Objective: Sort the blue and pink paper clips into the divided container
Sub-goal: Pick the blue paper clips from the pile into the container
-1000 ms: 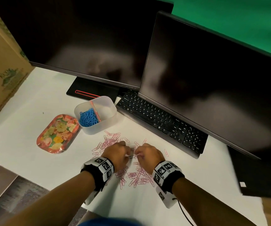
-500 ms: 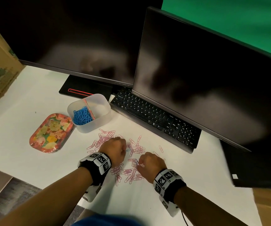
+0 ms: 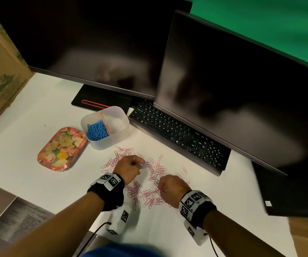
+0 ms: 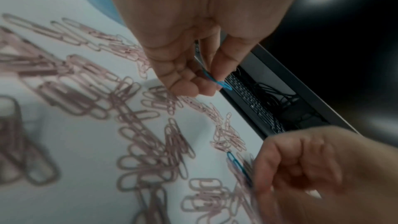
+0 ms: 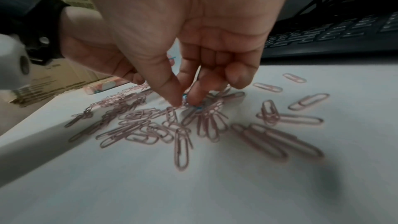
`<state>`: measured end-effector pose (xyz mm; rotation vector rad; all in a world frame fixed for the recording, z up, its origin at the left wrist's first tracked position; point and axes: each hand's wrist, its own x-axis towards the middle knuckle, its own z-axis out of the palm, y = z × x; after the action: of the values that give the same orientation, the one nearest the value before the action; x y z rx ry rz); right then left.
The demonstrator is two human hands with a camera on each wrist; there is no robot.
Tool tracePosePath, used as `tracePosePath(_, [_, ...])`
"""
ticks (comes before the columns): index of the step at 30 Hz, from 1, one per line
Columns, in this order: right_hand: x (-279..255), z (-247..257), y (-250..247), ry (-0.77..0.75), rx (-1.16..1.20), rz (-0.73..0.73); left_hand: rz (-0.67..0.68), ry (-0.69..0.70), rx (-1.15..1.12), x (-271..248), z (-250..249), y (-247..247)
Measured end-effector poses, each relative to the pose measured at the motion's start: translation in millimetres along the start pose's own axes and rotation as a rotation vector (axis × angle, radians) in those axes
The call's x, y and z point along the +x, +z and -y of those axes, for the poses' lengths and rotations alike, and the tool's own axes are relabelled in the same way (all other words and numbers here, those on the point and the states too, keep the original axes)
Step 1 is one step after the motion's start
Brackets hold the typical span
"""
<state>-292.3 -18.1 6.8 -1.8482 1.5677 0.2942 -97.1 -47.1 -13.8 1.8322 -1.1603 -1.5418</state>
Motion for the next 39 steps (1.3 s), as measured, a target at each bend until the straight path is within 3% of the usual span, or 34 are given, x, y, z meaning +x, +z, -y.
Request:
tracePosePath(2, [-2.9,-2.3,0.4,-0.010,0.022,0.030,0.003,-0.032,-0.064,0.2,-1.6,2.1])
tracePosePath(5, [1.3,-4.2,-3.0,0.037,0.049,-0.082,0.006,-0.054,-0.104,1.1,-2.5,3.1])
tracePosePath(8, [9.4,1.4,-5.8,0.018,-0.068,-0.119,0.007,-0.062,-0.098,0.9,-2.3,3.7])
tracePosePath(14, [21.2,17.0,-9.5,-0.009,-0.315,-0.041,-0.011,-0.113,-0.208,1.0,-6.6,-2.1])
tracePosePath(20, [15.0,9.5,-7.5,-0.119,-0.272,-0.118,-0.059,-0.123,-0.348,-1.4,-9.5,-17.7])
tracePosePath(25, [14.3,16.4,-6.1,-0.193,-0.271,-0.080,-0.045,-0.124,-0.349,-3.7,-5.7,-19.9])
tracePosePath(33, [23.6,37.0,-12.7,-0.080,-0.323,-0.028,-0.077,-0.127,-0.351,-7.7,-6.4,-25.3])
tracePosePath(39, [30.3,36.9,-14.7,0.010,-0.128,0.013,-0.111,-0.084,-0.386,-12.4,-10.3,-46.3])
